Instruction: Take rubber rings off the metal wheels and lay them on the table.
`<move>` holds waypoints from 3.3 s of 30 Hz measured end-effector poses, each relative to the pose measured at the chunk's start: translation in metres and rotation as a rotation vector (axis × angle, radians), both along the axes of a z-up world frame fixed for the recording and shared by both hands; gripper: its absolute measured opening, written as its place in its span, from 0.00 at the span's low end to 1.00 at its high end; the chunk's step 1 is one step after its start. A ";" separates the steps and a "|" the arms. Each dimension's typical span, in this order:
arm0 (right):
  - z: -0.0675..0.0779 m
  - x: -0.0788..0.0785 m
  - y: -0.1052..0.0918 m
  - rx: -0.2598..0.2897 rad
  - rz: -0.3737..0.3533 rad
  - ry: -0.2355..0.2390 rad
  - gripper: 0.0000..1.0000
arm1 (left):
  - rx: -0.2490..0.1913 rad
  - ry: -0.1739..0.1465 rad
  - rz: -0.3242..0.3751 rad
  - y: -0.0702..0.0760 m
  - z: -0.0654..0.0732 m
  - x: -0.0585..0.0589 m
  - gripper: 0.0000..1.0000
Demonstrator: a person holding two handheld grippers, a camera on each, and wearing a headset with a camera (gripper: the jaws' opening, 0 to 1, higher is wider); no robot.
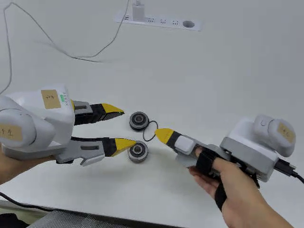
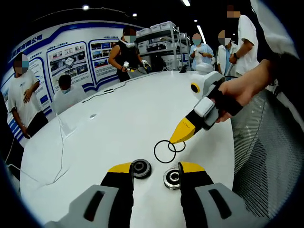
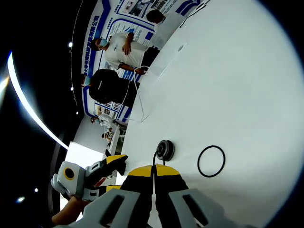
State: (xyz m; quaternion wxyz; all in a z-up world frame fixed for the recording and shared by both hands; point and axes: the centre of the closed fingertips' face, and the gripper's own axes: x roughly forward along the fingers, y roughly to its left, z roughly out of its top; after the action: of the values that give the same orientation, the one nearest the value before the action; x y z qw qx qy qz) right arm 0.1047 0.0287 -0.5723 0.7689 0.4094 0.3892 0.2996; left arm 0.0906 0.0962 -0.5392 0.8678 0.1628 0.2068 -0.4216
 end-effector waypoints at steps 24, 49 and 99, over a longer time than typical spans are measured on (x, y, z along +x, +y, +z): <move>-0.047 0.000 -0.060 -0.213 -0.107 0.057 0.02 | -0.047 0.011 0.035 0.000 0.003 -0.002 0.38; -0.028 0.015 -0.062 -0.229 -0.137 -0.053 0.16 | -0.013 0.016 0.012 -0.003 -0.004 0.008 0.38; -0.014 0.001 -0.013 -0.068 -0.010 -0.032 0.19 | 0.039 0.125 0.008 -0.007 -0.060 0.053 0.14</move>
State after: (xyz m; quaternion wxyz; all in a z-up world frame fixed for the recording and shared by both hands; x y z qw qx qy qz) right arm 0.1053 0.0156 -0.5866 0.7900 0.3800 0.3848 0.2887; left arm 0.1435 0.0894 -0.5989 0.8514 0.1522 0.2694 -0.4235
